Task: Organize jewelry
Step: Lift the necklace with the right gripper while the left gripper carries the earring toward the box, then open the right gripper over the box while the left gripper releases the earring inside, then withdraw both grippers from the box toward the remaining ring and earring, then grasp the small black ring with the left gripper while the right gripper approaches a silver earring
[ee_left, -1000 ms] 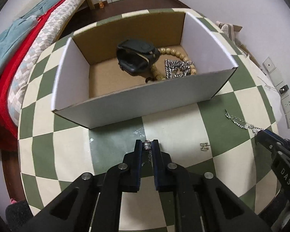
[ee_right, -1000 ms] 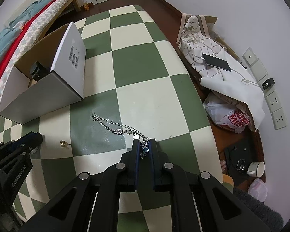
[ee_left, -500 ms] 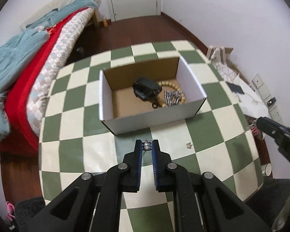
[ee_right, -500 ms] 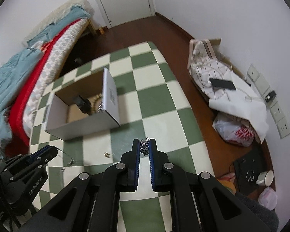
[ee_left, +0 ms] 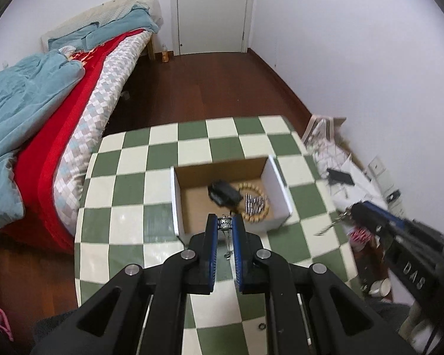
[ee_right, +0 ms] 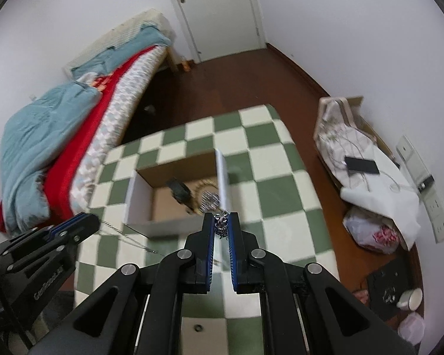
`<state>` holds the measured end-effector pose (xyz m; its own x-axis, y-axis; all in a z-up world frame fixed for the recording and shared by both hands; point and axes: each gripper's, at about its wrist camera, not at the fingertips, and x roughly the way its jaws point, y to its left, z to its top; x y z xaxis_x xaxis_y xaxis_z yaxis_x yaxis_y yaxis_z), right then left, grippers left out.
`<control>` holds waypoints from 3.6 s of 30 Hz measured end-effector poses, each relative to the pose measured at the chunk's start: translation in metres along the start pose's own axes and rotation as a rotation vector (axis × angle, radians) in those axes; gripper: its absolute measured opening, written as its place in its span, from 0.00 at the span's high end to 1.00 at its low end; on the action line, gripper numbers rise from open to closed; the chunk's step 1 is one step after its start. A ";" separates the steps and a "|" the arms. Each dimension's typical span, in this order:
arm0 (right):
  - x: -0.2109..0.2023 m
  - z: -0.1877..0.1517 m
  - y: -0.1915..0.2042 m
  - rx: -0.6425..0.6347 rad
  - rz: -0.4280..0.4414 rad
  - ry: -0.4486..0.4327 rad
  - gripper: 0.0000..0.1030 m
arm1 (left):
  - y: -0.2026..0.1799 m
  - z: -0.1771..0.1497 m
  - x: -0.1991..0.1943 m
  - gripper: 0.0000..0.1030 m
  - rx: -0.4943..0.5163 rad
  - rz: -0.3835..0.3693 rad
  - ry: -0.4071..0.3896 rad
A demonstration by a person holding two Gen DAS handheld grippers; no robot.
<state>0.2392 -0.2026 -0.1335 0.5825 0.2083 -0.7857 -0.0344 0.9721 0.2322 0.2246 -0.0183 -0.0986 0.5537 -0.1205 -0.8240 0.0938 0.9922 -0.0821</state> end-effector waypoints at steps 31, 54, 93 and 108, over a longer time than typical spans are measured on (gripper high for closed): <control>0.161 0.098 0.026 -0.014 0.114 0.305 0.90 | 0.061 0.077 0.100 0.51 -0.097 0.102 0.174; 0.127 0.036 0.027 -0.123 -0.207 0.268 0.00 | 0.068 0.017 0.062 0.00 -0.075 0.328 0.083; 0.014 -0.110 -0.016 0.040 -0.192 0.213 0.40 | -0.010 -0.139 0.020 0.00 0.074 0.278 0.134; 0.035 -0.147 -0.102 0.210 -0.247 0.294 0.40 | -0.085 -0.182 0.094 0.32 0.209 0.147 0.303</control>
<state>0.1438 -0.2789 -0.2696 0.2960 0.0242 -0.9549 0.2605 0.9597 0.1051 0.1182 -0.1078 -0.2708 0.3072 0.0680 -0.9492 0.2158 0.9665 0.1391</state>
